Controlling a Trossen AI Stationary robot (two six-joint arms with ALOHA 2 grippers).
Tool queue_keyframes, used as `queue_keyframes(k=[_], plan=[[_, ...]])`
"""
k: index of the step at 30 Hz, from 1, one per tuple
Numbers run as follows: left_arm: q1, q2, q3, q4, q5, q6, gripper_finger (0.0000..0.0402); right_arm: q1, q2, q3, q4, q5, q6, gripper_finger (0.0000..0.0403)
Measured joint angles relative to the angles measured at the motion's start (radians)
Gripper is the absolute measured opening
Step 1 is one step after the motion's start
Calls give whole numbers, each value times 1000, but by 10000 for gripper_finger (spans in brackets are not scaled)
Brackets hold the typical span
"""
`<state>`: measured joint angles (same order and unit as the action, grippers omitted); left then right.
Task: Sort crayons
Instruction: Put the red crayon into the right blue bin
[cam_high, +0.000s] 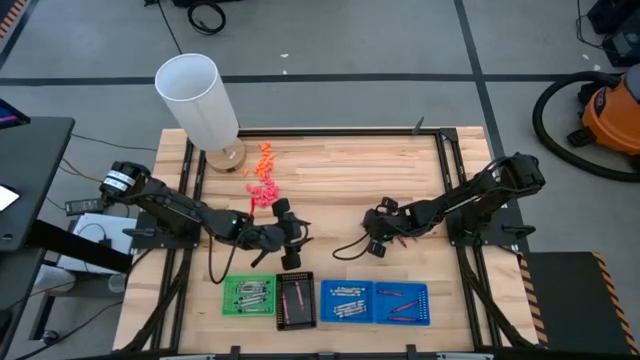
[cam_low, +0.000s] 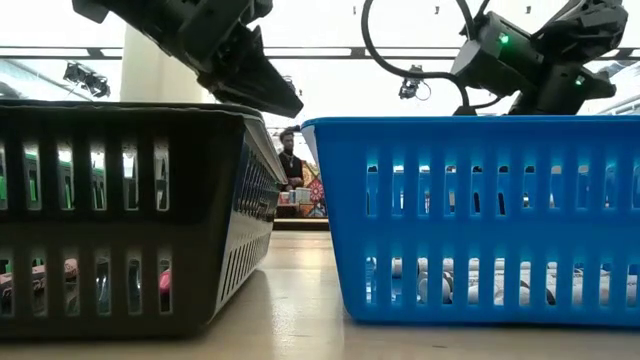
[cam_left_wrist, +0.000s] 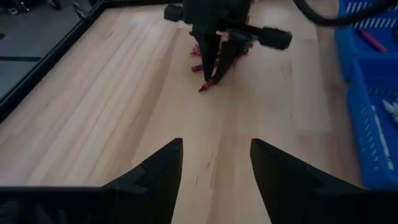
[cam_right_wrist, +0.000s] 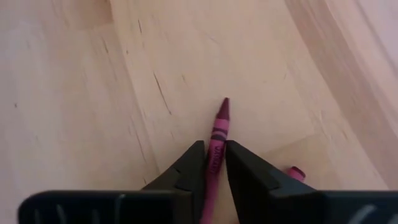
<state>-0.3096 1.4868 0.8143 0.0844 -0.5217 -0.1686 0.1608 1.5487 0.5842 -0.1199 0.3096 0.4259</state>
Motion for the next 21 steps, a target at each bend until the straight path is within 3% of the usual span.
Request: queue_keyframes(k=[9, 21], plan=[[5, 1, 0, -7, 0, -1, 199, -3, 5, 5, 51, -47, 1, 47], [-2, 2, 0, 2, 3, -5, 199, -21, 5, 137, 50, -280, -2, 46]])
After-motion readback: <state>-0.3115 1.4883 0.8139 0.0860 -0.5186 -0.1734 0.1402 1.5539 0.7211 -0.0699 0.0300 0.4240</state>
